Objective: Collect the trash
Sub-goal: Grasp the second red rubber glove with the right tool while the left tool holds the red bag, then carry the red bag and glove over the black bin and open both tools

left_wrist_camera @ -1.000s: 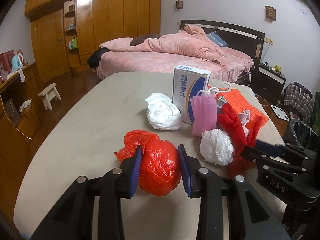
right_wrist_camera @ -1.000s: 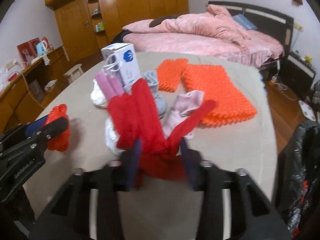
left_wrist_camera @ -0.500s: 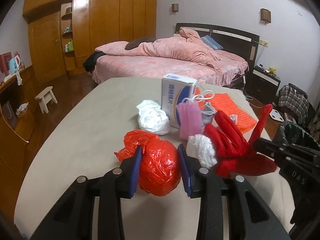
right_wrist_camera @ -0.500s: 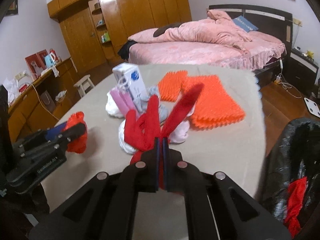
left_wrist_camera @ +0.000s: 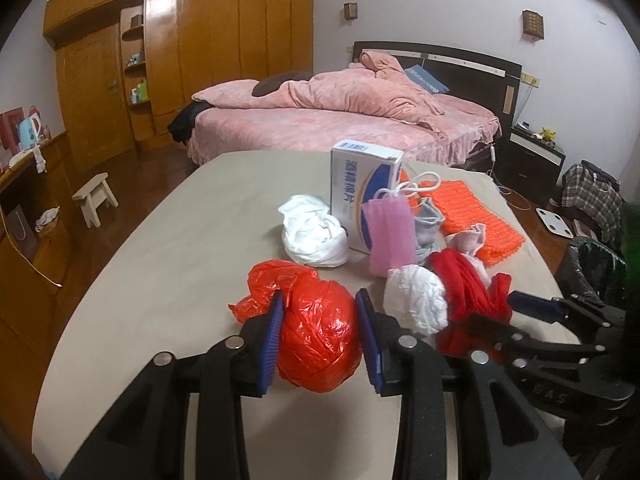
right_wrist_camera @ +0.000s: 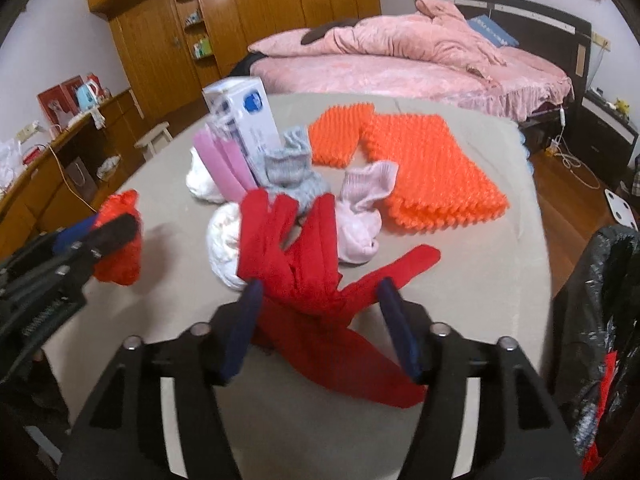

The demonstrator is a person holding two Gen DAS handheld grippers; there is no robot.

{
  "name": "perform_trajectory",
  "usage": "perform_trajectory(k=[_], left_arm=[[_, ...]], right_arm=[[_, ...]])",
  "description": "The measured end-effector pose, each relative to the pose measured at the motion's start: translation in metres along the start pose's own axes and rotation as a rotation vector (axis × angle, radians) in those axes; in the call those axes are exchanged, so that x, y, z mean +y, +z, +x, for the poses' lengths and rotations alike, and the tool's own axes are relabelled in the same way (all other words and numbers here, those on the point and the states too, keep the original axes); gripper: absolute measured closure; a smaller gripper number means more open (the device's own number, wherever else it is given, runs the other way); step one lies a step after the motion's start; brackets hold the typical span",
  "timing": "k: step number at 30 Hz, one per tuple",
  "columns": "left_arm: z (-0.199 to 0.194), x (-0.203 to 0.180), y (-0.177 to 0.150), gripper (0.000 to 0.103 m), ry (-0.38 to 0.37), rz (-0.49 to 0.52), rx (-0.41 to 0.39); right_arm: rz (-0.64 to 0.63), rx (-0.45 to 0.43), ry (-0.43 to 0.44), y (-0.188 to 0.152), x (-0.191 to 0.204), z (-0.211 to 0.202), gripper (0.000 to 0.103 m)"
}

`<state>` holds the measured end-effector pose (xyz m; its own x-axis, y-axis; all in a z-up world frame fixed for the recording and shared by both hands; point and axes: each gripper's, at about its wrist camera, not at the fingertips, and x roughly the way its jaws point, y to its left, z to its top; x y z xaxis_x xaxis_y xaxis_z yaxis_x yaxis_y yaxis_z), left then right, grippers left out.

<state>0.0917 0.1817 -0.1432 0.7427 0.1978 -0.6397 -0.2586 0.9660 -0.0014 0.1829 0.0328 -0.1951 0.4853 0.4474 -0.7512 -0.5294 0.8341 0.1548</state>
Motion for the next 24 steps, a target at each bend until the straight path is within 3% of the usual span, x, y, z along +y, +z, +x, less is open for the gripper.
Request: perform_trajectory(k=[2,4,6,9,24], left_arm=[[0.001,0.001,-0.001,0.067,0.001,0.000,0.004],[0.004,0.001,-0.002,0.067,0.000,-0.001,0.009],[0.005,0.000,-0.002,0.067,-0.002,-0.003,0.013],[0.005,-0.002,-0.001,0.067,-0.010,-0.005,0.012],[-0.031,-0.028,0.014,0.067,-0.069,0.023,-0.058]], right_arm=[[-0.007,0.039,0.015,-0.001,0.002,0.009,0.046],[-0.011,0.049,0.023,-0.001,0.002,0.010,0.056],[-0.018,0.054,0.043,-0.002,0.002,0.010,0.077],[-0.027,0.049,0.055,-0.003,0.001,0.003,0.091],[0.027,-0.143,0.068,0.013,-0.015,-0.097,0.091]])
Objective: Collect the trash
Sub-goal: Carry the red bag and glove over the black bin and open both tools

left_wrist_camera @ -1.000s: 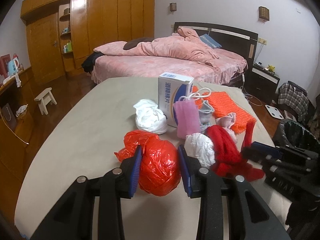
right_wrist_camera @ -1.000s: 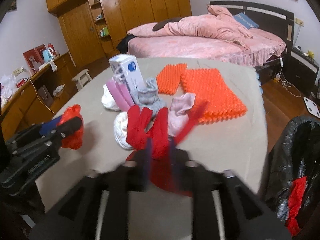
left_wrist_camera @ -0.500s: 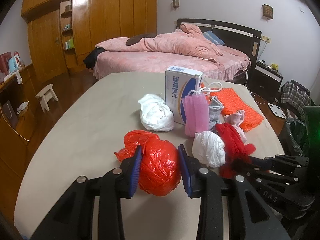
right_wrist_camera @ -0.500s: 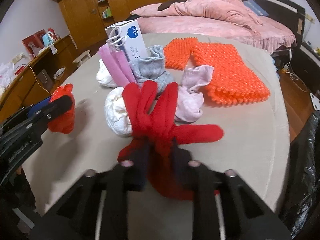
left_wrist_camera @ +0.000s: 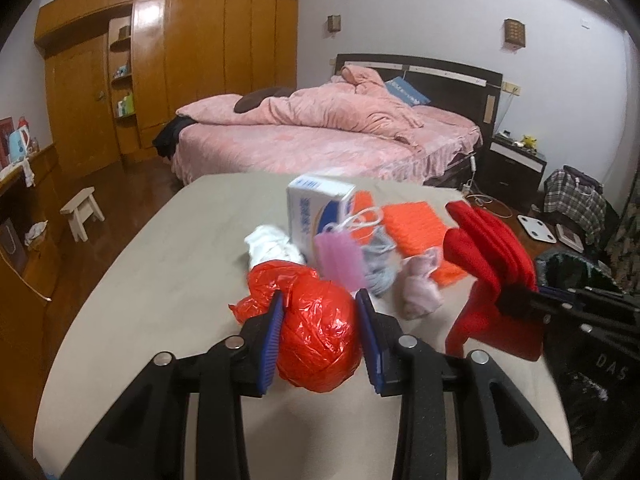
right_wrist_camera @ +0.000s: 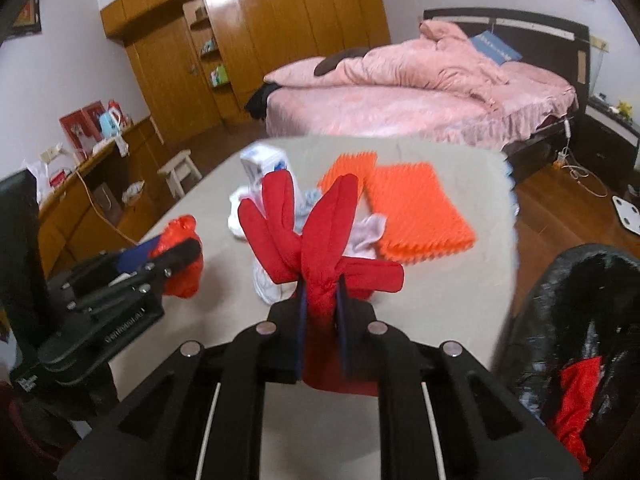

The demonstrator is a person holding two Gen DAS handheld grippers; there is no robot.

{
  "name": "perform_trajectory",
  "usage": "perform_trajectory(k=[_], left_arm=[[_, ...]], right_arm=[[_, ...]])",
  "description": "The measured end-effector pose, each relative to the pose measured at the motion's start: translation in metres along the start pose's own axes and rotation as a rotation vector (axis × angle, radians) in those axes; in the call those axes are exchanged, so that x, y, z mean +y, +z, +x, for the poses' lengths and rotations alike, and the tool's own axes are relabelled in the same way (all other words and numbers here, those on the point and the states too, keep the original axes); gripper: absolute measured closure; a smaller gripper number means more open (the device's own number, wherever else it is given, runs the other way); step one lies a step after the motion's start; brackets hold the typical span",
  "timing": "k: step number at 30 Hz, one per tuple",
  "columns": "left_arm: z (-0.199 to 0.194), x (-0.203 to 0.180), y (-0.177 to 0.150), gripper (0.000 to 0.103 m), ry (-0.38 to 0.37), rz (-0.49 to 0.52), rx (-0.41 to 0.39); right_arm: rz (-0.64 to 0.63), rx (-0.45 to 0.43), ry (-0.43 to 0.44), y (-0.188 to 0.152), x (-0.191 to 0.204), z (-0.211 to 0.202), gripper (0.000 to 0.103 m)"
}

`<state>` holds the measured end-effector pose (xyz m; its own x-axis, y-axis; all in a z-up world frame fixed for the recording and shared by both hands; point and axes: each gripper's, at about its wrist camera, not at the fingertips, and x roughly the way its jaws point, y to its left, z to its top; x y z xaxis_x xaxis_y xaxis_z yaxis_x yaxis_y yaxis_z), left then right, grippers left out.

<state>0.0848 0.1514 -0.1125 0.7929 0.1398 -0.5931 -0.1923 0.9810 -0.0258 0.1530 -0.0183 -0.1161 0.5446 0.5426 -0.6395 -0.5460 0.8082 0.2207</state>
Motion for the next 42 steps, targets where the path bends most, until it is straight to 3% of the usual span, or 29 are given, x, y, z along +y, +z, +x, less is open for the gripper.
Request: perform_trajectory(k=[19,42], left_arm=[[-0.035,-0.073,0.032,0.067,-0.133,0.074,-0.096],[-0.037,-0.189,0.032,0.067,-0.357,0.214,-0.108]], right_arm=[[0.051,-0.167,-0.126,0.007,-0.046,-0.087,0.091],[0.212,-0.228,-0.402,-0.044,-0.147,-0.168,0.090]])
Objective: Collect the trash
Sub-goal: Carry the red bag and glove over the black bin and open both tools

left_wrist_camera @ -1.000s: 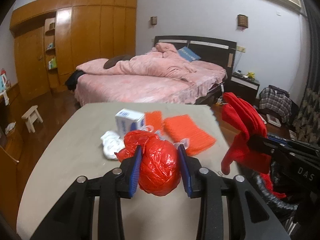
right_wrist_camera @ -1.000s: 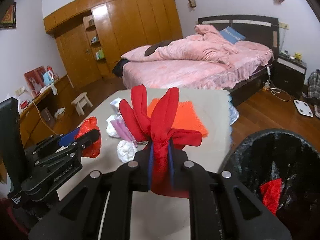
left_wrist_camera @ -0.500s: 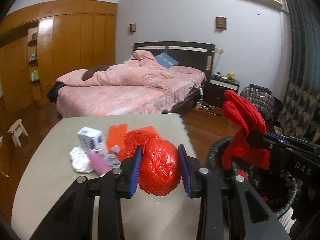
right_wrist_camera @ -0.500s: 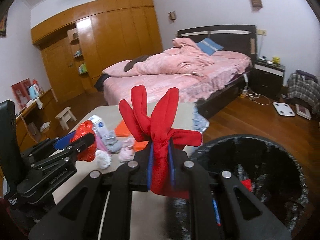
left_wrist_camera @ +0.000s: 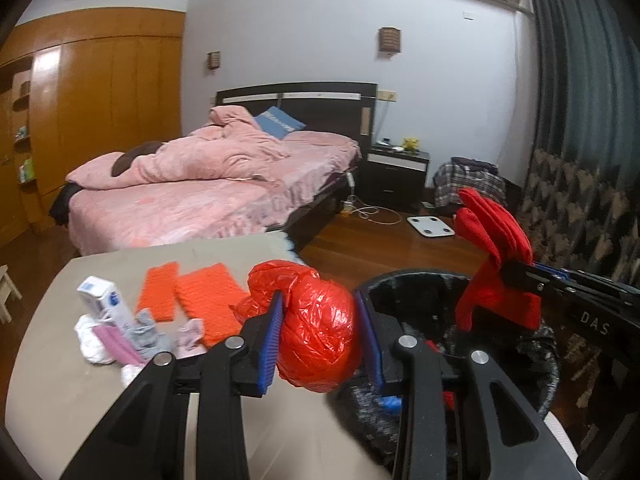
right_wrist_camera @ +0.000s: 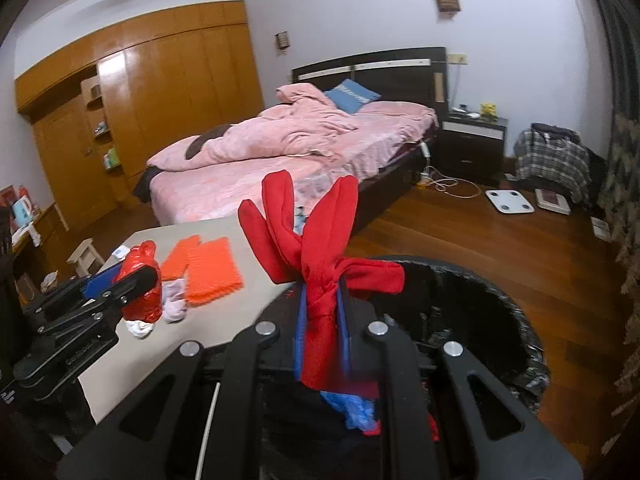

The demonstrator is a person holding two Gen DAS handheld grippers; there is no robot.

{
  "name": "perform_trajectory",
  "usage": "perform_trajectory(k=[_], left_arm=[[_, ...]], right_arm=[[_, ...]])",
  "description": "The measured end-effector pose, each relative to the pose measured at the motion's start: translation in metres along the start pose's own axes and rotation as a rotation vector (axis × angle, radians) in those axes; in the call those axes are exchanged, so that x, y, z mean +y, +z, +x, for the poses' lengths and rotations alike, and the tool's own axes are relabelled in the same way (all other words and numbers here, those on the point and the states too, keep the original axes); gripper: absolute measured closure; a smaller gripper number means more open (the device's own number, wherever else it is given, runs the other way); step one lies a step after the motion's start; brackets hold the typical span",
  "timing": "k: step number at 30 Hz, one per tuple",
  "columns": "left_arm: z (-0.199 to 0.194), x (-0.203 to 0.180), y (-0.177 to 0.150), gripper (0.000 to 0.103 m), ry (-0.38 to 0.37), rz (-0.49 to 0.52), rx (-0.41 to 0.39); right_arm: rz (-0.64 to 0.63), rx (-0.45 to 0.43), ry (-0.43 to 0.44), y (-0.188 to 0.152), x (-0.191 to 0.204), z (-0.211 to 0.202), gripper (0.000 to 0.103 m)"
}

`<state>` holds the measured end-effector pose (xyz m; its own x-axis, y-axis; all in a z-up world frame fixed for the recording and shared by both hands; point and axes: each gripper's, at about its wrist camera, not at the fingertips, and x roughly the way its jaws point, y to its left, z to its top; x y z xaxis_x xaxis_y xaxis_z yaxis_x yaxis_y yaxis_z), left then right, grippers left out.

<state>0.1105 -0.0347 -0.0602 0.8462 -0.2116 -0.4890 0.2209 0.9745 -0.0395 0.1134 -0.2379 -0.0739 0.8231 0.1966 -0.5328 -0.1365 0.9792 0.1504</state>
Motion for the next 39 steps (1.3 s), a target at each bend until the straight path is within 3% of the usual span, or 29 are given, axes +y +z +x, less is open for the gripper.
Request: perform_trajectory(k=[16,23,25,26,27,32,34,35,39], left_arm=[[0.032,-0.061,0.004,0.067,-0.140,0.081,0.019],[0.046,-0.074,0.005,0.064,-0.187,0.087,0.031],[0.048,-0.076,0.004,0.053,-0.191,0.090,0.036],[0.049,-0.076,0.004,0.051,-0.193,0.089,0.037],[0.050,-0.077,0.004,0.049,-0.198,0.087,0.039],[0.048,-0.073,0.004,0.038,-0.200,0.077,0.041],[0.046,-0.069,0.004,0.033,-0.189,0.078,0.037],[0.044,-0.064,0.004,0.031,-0.176,0.075,0.031],[0.037,-0.045,0.006,0.021,-0.125,0.054,0.013]], right_arm=[[0.061,0.005,-0.103,-0.011,-0.052,-0.010,0.090],[0.079,0.024,-0.144,-0.019,-0.063,-0.009,0.084],[0.092,0.030,-0.168,-0.021,-0.067,-0.009,0.074],[0.101,0.031,-0.181,-0.022,-0.069,-0.009,0.063],[0.109,0.028,-0.186,-0.022,-0.073,-0.010,0.057],[0.122,0.012,-0.214,-0.022,-0.078,-0.011,0.040],[0.122,-0.003,-0.230,-0.022,-0.077,-0.014,0.028],[0.122,-0.011,-0.242,-0.022,-0.076,-0.015,0.016],[0.124,-0.027,-0.241,-0.018,-0.071,-0.017,0.009]])
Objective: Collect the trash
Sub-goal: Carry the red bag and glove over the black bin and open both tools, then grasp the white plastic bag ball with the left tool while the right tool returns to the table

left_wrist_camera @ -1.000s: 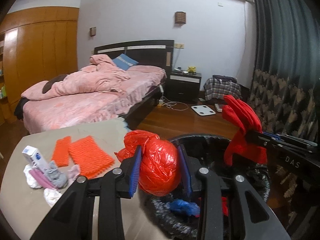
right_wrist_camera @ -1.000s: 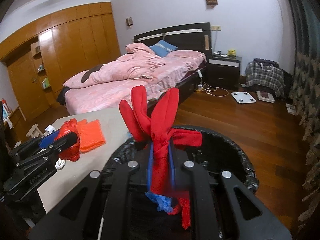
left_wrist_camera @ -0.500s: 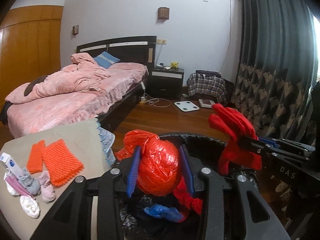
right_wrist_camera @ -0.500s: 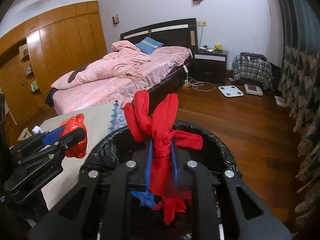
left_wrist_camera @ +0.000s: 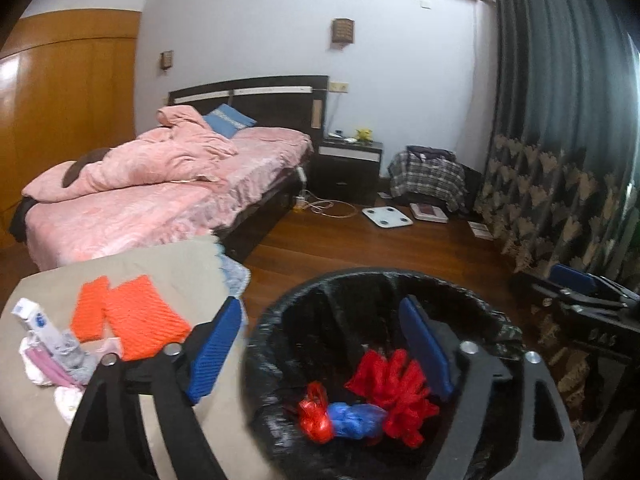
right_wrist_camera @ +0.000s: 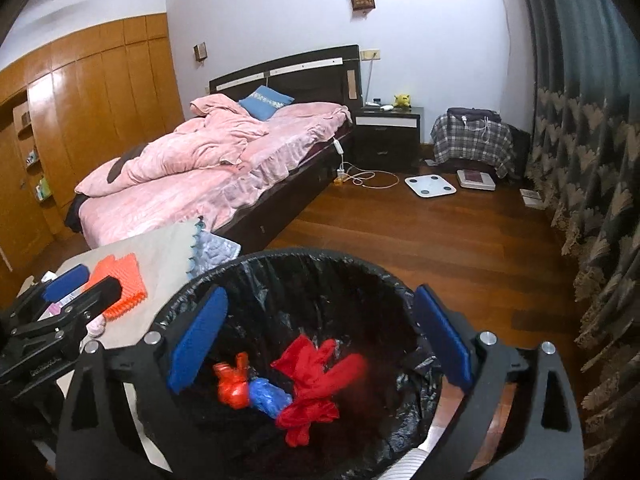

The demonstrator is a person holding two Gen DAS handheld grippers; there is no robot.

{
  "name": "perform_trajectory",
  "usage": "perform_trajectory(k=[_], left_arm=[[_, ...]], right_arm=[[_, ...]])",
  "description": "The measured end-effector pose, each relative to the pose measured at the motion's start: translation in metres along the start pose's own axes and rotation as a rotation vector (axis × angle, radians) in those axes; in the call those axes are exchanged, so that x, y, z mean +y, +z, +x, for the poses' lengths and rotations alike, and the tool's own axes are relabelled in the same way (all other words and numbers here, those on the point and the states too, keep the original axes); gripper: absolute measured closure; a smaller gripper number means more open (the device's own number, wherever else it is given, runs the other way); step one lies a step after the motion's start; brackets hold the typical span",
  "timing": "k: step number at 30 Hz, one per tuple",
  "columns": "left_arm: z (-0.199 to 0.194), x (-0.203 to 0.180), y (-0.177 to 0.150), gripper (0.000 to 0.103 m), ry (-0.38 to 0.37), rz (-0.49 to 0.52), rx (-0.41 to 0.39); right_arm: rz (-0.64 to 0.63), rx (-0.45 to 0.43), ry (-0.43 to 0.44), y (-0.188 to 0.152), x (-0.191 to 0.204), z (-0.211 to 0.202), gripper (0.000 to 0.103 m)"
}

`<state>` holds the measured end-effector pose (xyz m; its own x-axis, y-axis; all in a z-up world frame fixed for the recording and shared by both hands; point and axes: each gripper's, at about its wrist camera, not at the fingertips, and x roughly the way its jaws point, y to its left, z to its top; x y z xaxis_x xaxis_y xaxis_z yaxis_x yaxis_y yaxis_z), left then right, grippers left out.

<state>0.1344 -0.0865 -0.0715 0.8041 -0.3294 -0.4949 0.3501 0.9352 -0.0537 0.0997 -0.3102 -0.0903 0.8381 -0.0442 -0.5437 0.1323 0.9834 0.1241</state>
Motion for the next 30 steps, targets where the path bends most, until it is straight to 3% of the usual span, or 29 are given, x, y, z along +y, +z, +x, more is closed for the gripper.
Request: perform_trajectory(k=[6,13,24,30], left_arm=[[-0.018,0.032,-0.008,0.012,0.100,-0.013,-0.015],[-0.039,0.080,-0.024,0.009,0.210,-0.070,-0.011],[-0.059,0.163,-0.056,0.008,0.409,-0.158,0.025],[-0.055,0.192,-0.073,0.009,0.464,-0.203,0.057]], right_arm=[[-0.020,-0.001,0.037,0.001,0.019,0.003,0.006],[-0.072,0.051,0.115,-0.007,0.073,0.024,0.006],[-0.187,0.047,0.253,-0.020,0.156,0.044,0.006],[-0.242,0.036,0.290,-0.026,0.185,0.054,0.006]])
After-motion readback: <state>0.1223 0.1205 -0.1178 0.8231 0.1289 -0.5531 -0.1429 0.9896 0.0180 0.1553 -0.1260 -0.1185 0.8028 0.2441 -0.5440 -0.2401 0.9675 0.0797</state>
